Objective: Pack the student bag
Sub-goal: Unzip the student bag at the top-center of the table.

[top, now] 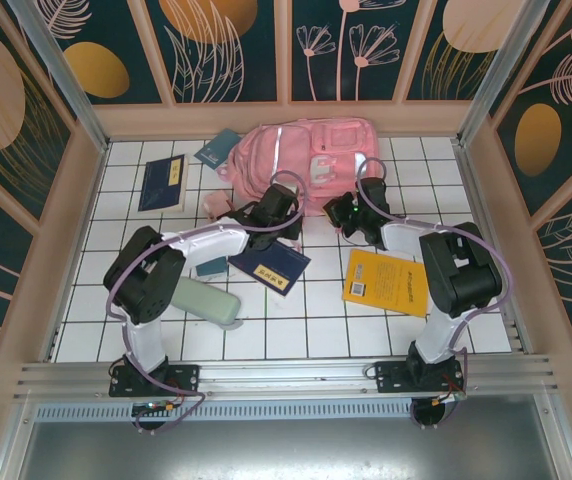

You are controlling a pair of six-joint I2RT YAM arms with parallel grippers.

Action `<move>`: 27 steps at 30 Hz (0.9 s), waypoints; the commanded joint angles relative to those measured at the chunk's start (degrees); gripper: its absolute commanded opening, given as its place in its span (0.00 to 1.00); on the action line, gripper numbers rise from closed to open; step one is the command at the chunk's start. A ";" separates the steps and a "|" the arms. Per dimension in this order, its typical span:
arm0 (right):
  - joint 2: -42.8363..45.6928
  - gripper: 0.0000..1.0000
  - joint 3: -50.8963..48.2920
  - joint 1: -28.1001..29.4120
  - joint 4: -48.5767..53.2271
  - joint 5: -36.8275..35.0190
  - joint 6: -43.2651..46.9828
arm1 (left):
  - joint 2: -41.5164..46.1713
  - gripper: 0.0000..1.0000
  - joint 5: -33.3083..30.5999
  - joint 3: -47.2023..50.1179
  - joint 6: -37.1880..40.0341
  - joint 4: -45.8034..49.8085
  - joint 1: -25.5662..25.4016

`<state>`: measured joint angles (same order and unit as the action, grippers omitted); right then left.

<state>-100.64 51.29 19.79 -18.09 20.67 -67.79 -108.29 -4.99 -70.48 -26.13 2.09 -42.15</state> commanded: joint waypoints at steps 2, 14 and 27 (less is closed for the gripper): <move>1.53 0.00 1.89 -0.65 -0.63 0.52 1.34 | -2.69 0.25 -0.79 0.50 0.82 -4.03 -0.38; -7.19 0.00 5.65 -1.31 2.89 -3.82 4.71 | -4.67 0.22 -4.45 -0.13 -0.94 -6.21 -0.34; -10.11 0.00 7.29 -1.91 3.41 -3.39 6.18 | -8.37 0.22 -0.28 -1.67 -2.30 -8.01 -0.32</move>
<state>-109.14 56.88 19.09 -13.85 19.40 -62.85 -115.18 -6.52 -70.50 -27.29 -4.32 -42.24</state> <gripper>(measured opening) 0.070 0.222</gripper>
